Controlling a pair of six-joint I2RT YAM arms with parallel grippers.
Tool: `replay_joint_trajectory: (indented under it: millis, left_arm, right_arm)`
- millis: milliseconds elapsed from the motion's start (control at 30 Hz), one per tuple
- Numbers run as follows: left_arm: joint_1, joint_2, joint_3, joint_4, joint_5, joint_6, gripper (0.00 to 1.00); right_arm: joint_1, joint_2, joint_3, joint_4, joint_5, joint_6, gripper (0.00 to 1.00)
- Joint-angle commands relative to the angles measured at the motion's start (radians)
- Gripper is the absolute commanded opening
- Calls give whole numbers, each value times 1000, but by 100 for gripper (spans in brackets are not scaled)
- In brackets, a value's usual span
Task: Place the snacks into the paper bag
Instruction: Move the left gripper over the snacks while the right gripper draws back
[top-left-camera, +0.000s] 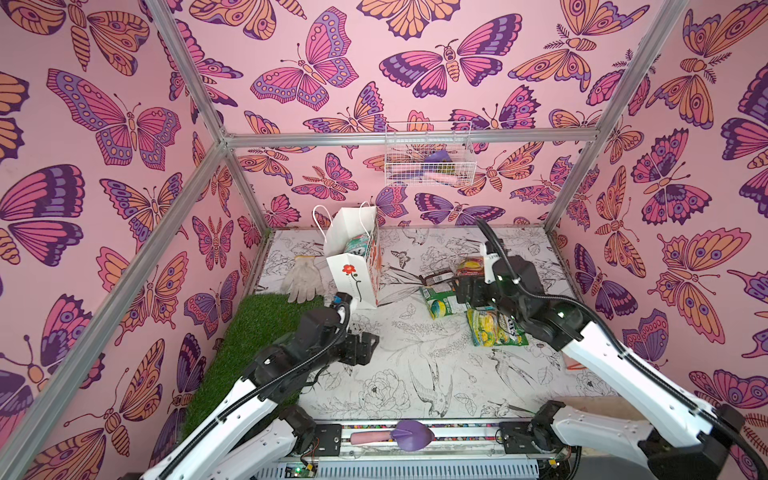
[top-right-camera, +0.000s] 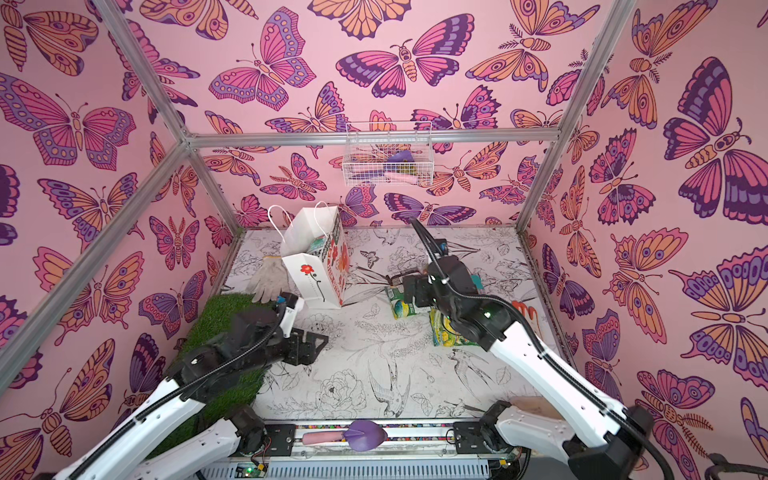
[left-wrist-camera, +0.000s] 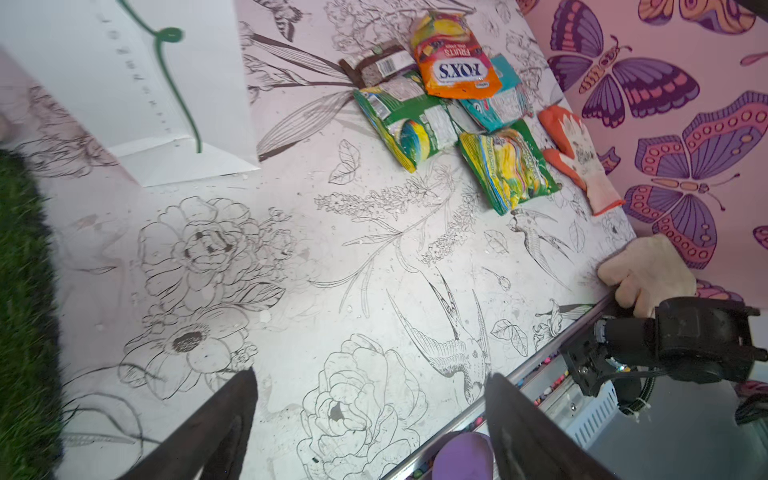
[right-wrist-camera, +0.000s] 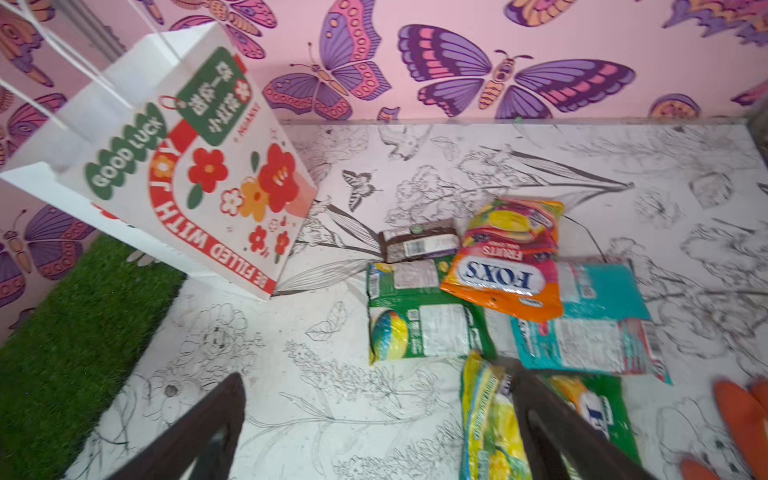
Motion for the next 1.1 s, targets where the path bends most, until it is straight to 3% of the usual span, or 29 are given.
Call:
replay_joint_trajectory:
  millis: [0, 200, 467, 733, 1067]
  left_arm:
    - [-79, 95, 15, 98, -92, -58, 88]
    - [-181, 304, 52, 263, -86, -110, 87]
    - [-195, 582, 143, 444, 23, -160, 87]
    - [-196, 795, 260, 531, 111, -186, 86]
    - [-199, 1024, 423, 576, 169, -194, 85]
  right_arm:
    - [-29, -86, -73, -14, 50, 29, 99]
    - [-60, -225, -206, -41, 172, 53, 99]
    - [-129, -364, -321, -108, 283, 101, 99]
    - [-185, -535, -344, -261, 469, 190, 99]
    - [-188, -614, -173, -488, 473, 185, 99]
